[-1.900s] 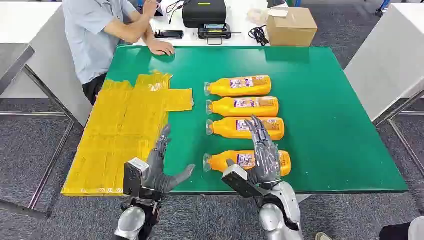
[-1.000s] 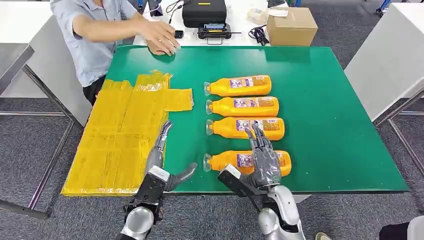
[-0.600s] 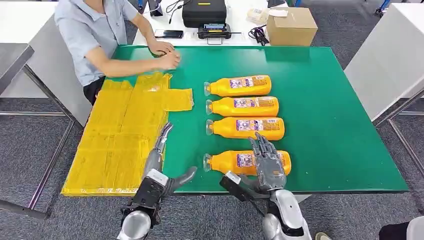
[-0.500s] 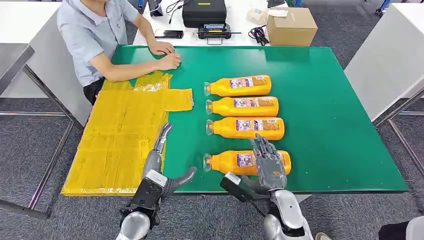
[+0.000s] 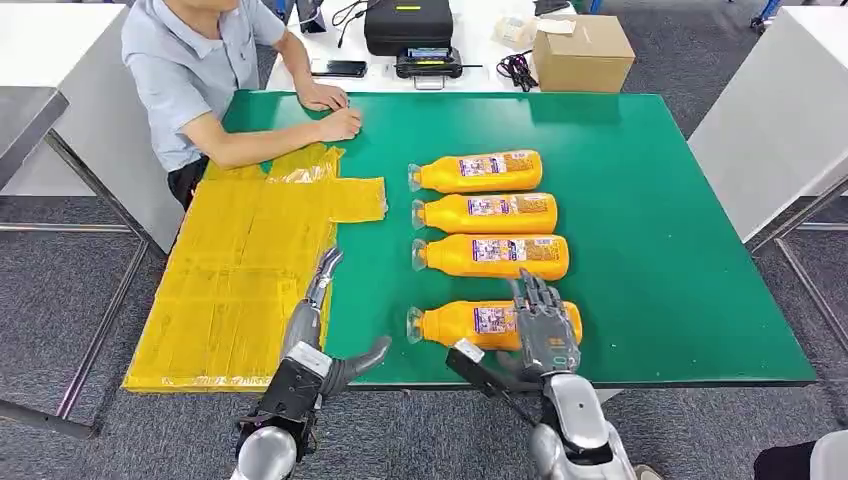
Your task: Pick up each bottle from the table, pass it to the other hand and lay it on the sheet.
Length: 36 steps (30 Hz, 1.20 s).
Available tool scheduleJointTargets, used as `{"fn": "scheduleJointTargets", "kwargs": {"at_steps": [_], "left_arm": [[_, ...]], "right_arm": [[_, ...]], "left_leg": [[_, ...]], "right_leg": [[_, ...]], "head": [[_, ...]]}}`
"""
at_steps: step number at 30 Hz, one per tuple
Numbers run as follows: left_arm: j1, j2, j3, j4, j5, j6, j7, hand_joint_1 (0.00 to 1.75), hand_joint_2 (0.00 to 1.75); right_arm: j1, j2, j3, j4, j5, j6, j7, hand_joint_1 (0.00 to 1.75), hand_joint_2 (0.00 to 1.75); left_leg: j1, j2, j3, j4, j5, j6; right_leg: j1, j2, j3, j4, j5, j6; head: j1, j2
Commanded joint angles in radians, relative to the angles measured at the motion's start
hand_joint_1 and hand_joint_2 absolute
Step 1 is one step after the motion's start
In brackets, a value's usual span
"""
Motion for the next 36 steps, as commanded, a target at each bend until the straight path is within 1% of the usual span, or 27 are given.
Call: {"fn": "scheduleJointTargets", "kwargs": {"at_steps": [1,4,5,6,7,8,9,10,11,12,13,15,17,19,20,21,22,23,24,26,27,28,29,30,31,33,36], "left_arm": [[-0.002,-0.009,-0.023,0.036,-0.006,-0.008,0.009,0.0,1.75],[-0.004,-0.011,-0.018,0.047,-0.004,-0.011,0.014,0.0,1.75],[-0.005,-0.012,-0.017,0.052,-0.004,-0.012,0.014,0.0,1.75],[-0.005,-0.013,-0.016,0.052,-0.004,-0.013,0.014,0.0,1.75],[-0.005,-0.013,-0.017,0.051,-0.004,-0.013,0.014,0.0,1.75],[-0.006,-0.012,-0.018,0.051,-0.004,-0.014,0.015,0.0,1.75],[-0.007,-0.012,-0.019,0.051,-0.004,-0.016,0.015,0.0,1.75],[-0.007,-0.012,-0.019,0.051,-0.004,-0.016,0.015,0.0,1.75],[-0.009,-0.013,-0.02,0.052,-0.005,-0.017,0.015,0.0,1.75],[-0.01,-0.012,-0.021,0.052,-0.005,-0.018,0.016,0.0,1.75],[-0.01,-0.012,-0.021,0.052,-0.005,-0.018,0.016,0.0,1.75],[-0.012,-0.012,-0.02,0.055,0.002,-0.03,0.028,0.0,1.75],[-0.012,-0.012,-0.021,0.055,0.002,-0.03,0.028,0.0,1.75],[-0.012,-0.012,-0.021,0.055,0.002,-0.03,0.028,0.0,1.75],[-0.011,-0.012,-0.021,0.055,0.002,-0.032,0.029,0.0,1.75],[-0.012,-0.011,-0.021,0.056,0.002,-0.034,0.031,0.0,1.75],[-0.012,-0.011,-0.021,0.057,0.002,-0.035,0.031,0.0,1.75],[-0.014,-0.01,-0.022,0.06,0.002,-0.036,0.031,0.0,1.75],[-0.015,-0.01,-0.023,0.061,0.002,-0.037,0.032,0.0,1.75],[-0.018,-0.009,-0.026,0.067,0.002,-0.04,0.032,0.0,1.75],[-0.019,-0.009,-0.028,0.07,0.002,-0.041,0.032,0.0,1.75],[-0.021,-0.008,-0.029,0.074,0.002,-0.043,0.032,0.0,1.75],[-0.021,-0.009,-0.03,0.074,0.002,-0.043,0.032,0.0,1.75],[-0.024,-0.008,-0.033,0.079,0.002,-0.045,0.032,0.0,1.75],[-0.025,-0.008,-0.034,0.08,0.002,-0.046,0.032,0.0,1.75],[-0.025,-0.008,-0.034,0.081,0.002,-0.046,0.032,0.0,1.75],[-0.025,-0.008,-0.034,0.081,0.002,-0.046,0.032,0.0,1.75]], "right_arm": [[-0.103,-0.018,-0.055,0.166,0.011,0.01,0.008,0.0,1.75],[-0.108,-0.014,-0.062,0.173,0.018,0.012,0.019,0.0,1.75],[-0.113,-0.013,-0.069,0.187,0.018,0.018,0.021,0.0,1.75],[-0.117,-0.012,-0.077,0.2,0.017,0.025,0.023,0.0,1.75],[-0.119,-0.013,-0.078,0.205,0.017,0.027,0.023,0.0,1.75],[-0.124,-0.01,-0.086,0.221,0.009,0.04,0.025,0.0,1.75],[-0.125,-0.012,-0.086,0.228,0.008,0.044,0.024,0.0,1.75],[-0.125,-0.012,-0.086,0.228,0.008,0.044,0.024,0.0,1.75],[-0.127,-0.014,-0.085,0.236,0.008,0.044,0.026,0.0,1.75],[-0.129,-0.012,-0.085,0.243,0.005,0.05,0.025,0.0,1.75],[-0.129,-0.012,-0.085,0.243,0.005,0.05,0.025,0.0,1.75],[-0.126,-0.016,-0.08,0.248,-0.011,0.066,0.016,0.0,1.75],[-0.124,-0.017,-0.078,0.249,-0.01,0.067,0.017,0.0,1.75],[-0.124,-0.017,-0.078,0.249,-0.01,0.067,0.017,0.0,1.75],[-0.123,-0.019,-0.074,0.248,-0.013,0.074,0.017,0.0,1.75],[-0.123,-0.022,-0.069,0.249,-0.026,0.088,0.017,0.0,1.75],[-0.123,-0.024,-0.066,0.25,-0.029,0.091,0.017,0.0,1.75],[-0.124,-0.029,-0.061,0.255,-0.031,0.097,0.018,0.0,1.75],[-0.126,-0.035,-0.053,0.26,-0.031,0.102,0.019,0.0,1.75],[-0.131,-0.046,-0.042,0.272,-0.039,0.122,0.023,0.0,1.75],[-0.134,-0.051,-0.037,0.279,-0.044,0.131,0.026,0.0,1.75],[-0.139,-0.058,-0.034,0.294,-0.052,0.146,0.033,0.0,1.75],[-0.139,-0.06,-0.035,0.294,-0.052,0.145,0.033,0.0,1.75],[-0.153,-0.077,-0.022,0.328,-0.056,0.185,0.05,0.0,1.75],[-0.156,-0.083,-0.019,0.335,-0.058,0.192,0.053,0.0,1.75],[-0.155,-0.088,-0.021,0.337,-0.058,0.192,0.053,0.0,1.75],[-0.155,-0.088,-0.021,0.337,-0.058,0.192,0.053,0.0,1.75]], "left_leg": [[0.001,0.002,0.006,0.0,-0.002,-0.002],[0.001,0.001,0.004,-0.001,-0.001,-0.001],[0.001,0.001,0.006,-0.001,-0.002,-0.002],[0.001,0.001,0.003,-0.001,-0.001,-0.001],[0.001,0.001,0.007,-0.001,-0.003,-0.002],[0.001,0.001,0.004,-0.001,-0.001,-0.001],[0.001,0.002,0.007,-0.001,-0.002,-0.002],[0.0,0.001,0.003,-0.001,-0.001,-0.001],[0.0,0.0,0.003,-0.001,-0.001,-0.001],[0.001,0.0,0.005,-0.001,-0.001,-0.001],[0.001,0.001,0.003,-0.001,-0.001,-0.001],[0.001,0.002,0.007,0.0,-0.003,-0.002],[0.0,0.0,0.003,-0.001,-0.001,-0.001],[0.002,0.001,0.007,0.0,-0.003,-0.002],[0.001,0.0,0.004,-0.001,-0.001,-0.001],[0.001,0.0,0.006,-0.001,-0.002,-0.002],[0.001,0.0,0.004,-0.001,-0.001,-0.001],[0.001,0.0,0.006,-0.001,-0.002,-0.002],[0.001,0.0,0.003,-0.001,-0.001,-0.001],[0.001,0.001,0.008,-0.001,-0.003,-0.002],[0.001,0.0,0.005,-0.001,-0.001,-0.001],[0.001,0.0,0.007,-0.001,-0.002,-0.002],[0.001,0.0,0.005,-0.001,-0.001,-0.001],[0.001,0.0,0.007,-0.001,-0.002,-0.002],[0.001,0.0,0.005,-0.001,-0.001,-0.001],[0.001,-0.001,0.006,-0.001,-0.001,-0.001],[0.002,-0.001,0.01,-0.001,-0.001,-0.002]], "right_leg": [[0.001,0.001,0.006,-0.001,-0.001,-0.002],[0.001,0.0,0.004,-0.001,-0.001,-0.002],[0.001,0.0,0.006,-0.001,-0.002,-0.002],[0.001,0.0,0.003,-0.001,-0.001,-0.001],[0.001,0.001,0.007,-0.002,-0.002,-0.002],[0.001,0.001,0.004,-0.002,-0.001,-0.002],[0.001,0.001,0.007,-0.002,-0.002,-0.002],[0.0,0.0,0.003,-0.001,0.0,-0.001],[0.001,0.0,0.003,-0.001,0.0,-0.001],[0.001,0.0,0.005,-0.001,-0.001,-0.002],[0.001,0.0,0.003,-0.001,-0.001,-0.001],[0.002,0.001,0.007,-0.001,-0.002,-0.003],[0.001,0.0,0.003,-0.001,0.0,-0.001],[0.002,0.0,0.008,-0.002,-0.002,-0.003],[0.001,-0.001,0.004,-0.001,-0.001,-0.002],[0.001,-0.001,0.006,-0.001,-0.002,-0.002],[0.001,-0.001,0.004,-0.001,-0.001,-0.001],[0.001,0.0,0.006,-0.001,-0.002,-0.002],[0.001,0.0,0.003,-0.001,-0.001,-0.001],[0.002,0.0,0.008,-0.002,-0.002,-0.003],[0.001,-0.001,0.006,-0.002,-0.001,-0.002],[0.002,-0.001,0.007,-0.002,-0.002,-0.002],[0.001,-0.001,0.005,-0.002,-0.001,-0.002],[0.002,-0.001,0.008,-0.002,-0.002,-0.002],[0.001,-0.001,0.005,-0.002,-0.001,-0.001],[0.001,-0.002,0.006,-0.002,-0.001,-0.001],[0.002,-0.003,0.011,-0.003,-0.001,-0.002]], "head": [[0.0,0.0],[0.0,0.0],[0.0,0.0],[0.0,0.0],[0.0,0.0],[0.0,0.0],[0.0,0.0],[0.0,0.0],[0.0,0.0],[0.0,0.0],[0.0,0.0],[0.0,0.0],[0.0,0.0],[0.0,0.0],[0.0,0.0],[0.0,0.0],[0.0,0.0],[0.0,0.0],[0.0,0.0],[0.0,0.0],[0.0,0.0],[0.0,0.0],[0.0,0.0],[0.0,0.0],[0.0,0.0],[0.0,0.0],[0.0,0.0]]}}
